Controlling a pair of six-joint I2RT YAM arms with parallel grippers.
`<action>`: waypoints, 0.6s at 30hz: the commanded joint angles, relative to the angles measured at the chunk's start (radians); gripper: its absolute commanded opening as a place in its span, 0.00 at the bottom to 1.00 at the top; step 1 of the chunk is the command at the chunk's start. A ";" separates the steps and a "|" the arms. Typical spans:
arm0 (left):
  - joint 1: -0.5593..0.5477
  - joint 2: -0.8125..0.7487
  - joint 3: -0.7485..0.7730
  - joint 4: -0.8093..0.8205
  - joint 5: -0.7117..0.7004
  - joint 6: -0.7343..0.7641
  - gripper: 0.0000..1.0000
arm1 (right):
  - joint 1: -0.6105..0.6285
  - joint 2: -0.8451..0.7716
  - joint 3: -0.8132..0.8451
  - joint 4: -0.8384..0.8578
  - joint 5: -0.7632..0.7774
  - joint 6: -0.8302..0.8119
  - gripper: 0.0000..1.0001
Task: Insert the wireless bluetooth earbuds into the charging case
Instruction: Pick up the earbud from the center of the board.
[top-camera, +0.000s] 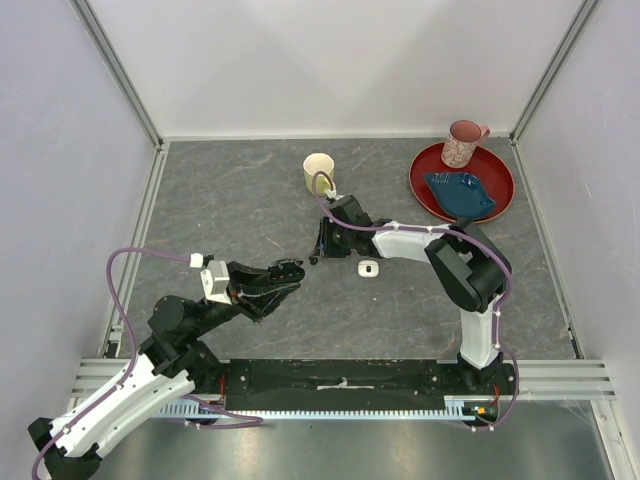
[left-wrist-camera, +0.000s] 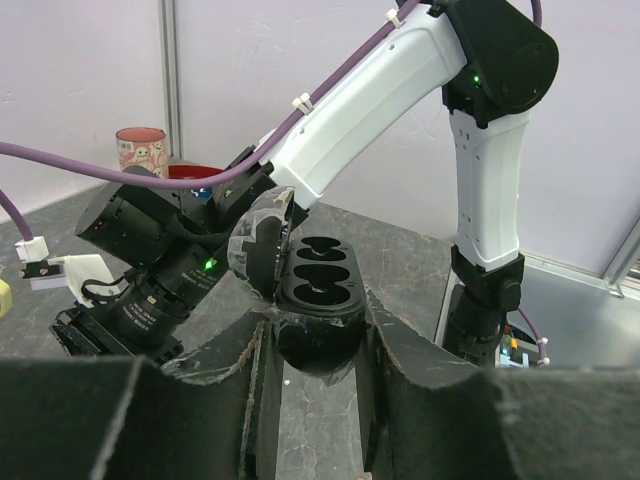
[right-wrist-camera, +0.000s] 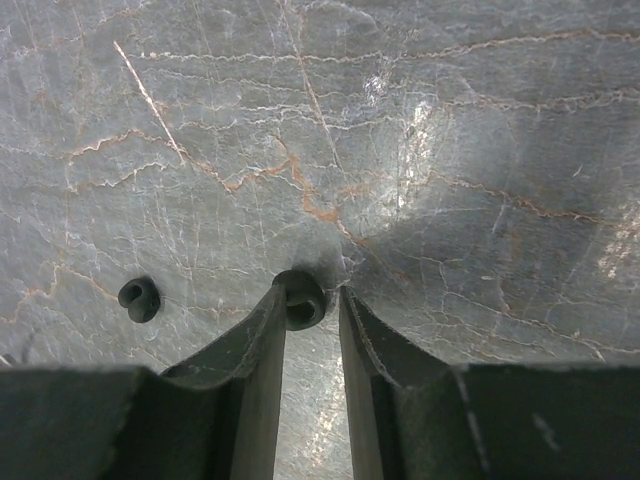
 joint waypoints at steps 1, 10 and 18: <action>-0.005 0.009 -0.007 0.034 -0.008 0.008 0.02 | 0.016 -0.017 -0.010 0.009 -0.014 0.015 0.34; -0.003 -0.007 -0.017 0.032 -0.016 0.004 0.02 | 0.027 -0.005 -0.016 0.007 -0.015 0.021 0.33; -0.003 -0.011 -0.020 0.026 -0.024 0.004 0.02 | 0.027 -0.006 -0.010 0.041 -0.029 0.018 0.25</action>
